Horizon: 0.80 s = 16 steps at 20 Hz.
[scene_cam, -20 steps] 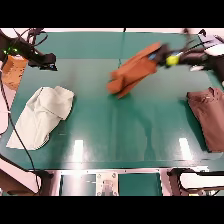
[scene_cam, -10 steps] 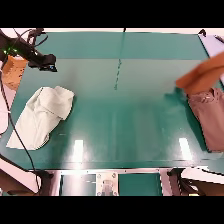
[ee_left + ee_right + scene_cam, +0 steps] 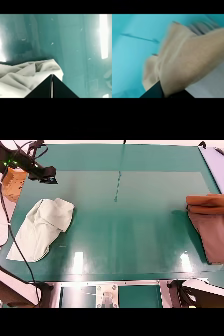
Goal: Fold the shirts.
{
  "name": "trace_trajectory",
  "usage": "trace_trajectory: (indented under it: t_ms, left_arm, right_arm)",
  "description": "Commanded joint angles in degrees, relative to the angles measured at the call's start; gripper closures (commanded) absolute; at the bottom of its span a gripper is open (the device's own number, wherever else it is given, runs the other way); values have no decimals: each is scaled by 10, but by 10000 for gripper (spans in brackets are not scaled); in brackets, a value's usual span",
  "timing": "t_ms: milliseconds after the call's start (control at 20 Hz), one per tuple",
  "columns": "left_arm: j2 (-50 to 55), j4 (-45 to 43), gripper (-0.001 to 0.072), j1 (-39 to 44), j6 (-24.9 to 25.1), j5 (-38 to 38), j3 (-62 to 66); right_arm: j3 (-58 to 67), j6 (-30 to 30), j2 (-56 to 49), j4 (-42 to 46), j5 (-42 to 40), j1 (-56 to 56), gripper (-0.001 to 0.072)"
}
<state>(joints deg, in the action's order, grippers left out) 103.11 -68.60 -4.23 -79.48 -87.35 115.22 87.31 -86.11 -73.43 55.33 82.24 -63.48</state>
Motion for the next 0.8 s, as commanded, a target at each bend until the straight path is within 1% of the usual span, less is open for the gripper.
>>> trace_trajectory:
  t_ms: [0, 150, 300, 350, 400, 450, 500, 550, 650, 700, 750]
  left_arm:
    - [0, 0, 688, 0, 0, -8, 0]
    - [0, 0, 688, 0, 0, -9, 0]
    - [0, 1, 688, 0, 0, -10, 0]
    - [0, 1, 689, 0, 0, -10, 0]
    - [0, 1, 688, 0, 0, -10, 0]
    - [0, 1, 689, 0, 0, -10, 0]
    - [0, 1, 688, 0, 0, -9, 0]
    - [0, 1, 688, 0, 0, -6, 0]
    - [-1, 1, 688, 0, 0, 4, 0]
    - [-1, 1, 688, 0, 2, 7, 0]
    - [-1, 0, 688, 0, 5, 5, 2]
  right_arm:
    - [-76, -37, 29, 115, 10, -19, 698]
    - [-171, -70, 30, 166, 11, -29, 697]
    - [-249, -101, 30, 227, -10, -36, 696]
    - [-264, -104, 30, 243, -16, -40, 676]
    - [-272, -104, 26, 254, -16, -44, 418]
    - [-272, -104, 24, 259, -11, -48, 103]
    - [-269, -104, 24, 265, 2, -53, 88]
    - [-260, -110, 24, 268, 18, -57, 89]
    - [-224, -135, 24, 267, 54, -62, 90]
    - [-200, -135, 24, 255, 67, -60, 154]
    - [-179, -124, 26, 226, 74, -55, 376]
